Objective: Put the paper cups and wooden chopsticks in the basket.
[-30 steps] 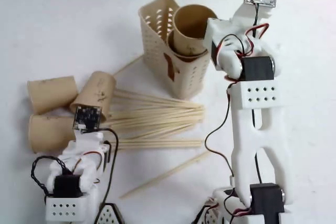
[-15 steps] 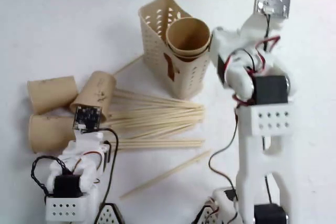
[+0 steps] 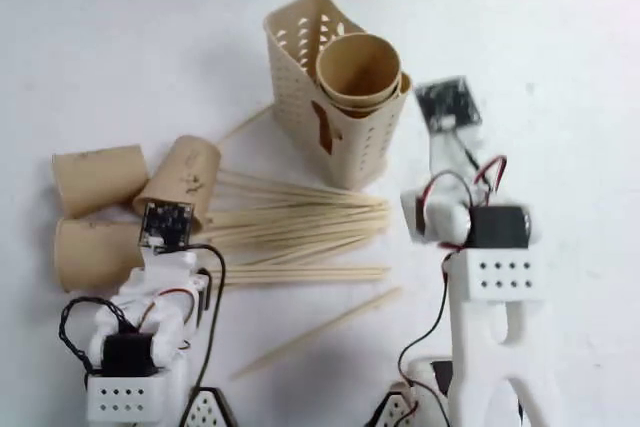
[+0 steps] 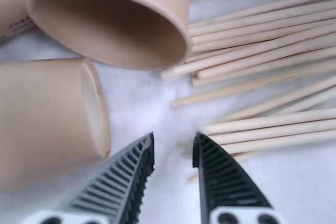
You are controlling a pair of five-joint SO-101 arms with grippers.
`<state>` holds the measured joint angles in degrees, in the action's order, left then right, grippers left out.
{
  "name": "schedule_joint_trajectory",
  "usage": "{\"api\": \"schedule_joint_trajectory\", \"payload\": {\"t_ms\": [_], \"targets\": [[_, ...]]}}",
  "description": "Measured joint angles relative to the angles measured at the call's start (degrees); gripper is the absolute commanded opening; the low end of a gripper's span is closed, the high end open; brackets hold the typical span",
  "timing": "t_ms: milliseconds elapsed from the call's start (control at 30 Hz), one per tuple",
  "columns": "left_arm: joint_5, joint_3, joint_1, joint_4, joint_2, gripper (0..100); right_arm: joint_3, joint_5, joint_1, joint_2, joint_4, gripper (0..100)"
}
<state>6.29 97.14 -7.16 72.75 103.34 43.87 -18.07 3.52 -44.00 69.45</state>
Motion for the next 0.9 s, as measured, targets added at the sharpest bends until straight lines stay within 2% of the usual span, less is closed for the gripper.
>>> {"api": "schedule_joint_trajectory", "payload": {"t_ms": [167,300,900], "targets": [[0.0,0.0,0.0,0.0,0.0,14,16.4,-3.0,-2.2,-6.3,-7.4,1.8],[0.0,0.0,0.0,0.0,0.0,14,24.7,-4.6,-1.9,-11.2,-9.2,1.8],[0.0,0.0,0.0,0.0,0.0,14,41.5,-6.3,-2.4,-34.5,-9.4,1.8]]}}
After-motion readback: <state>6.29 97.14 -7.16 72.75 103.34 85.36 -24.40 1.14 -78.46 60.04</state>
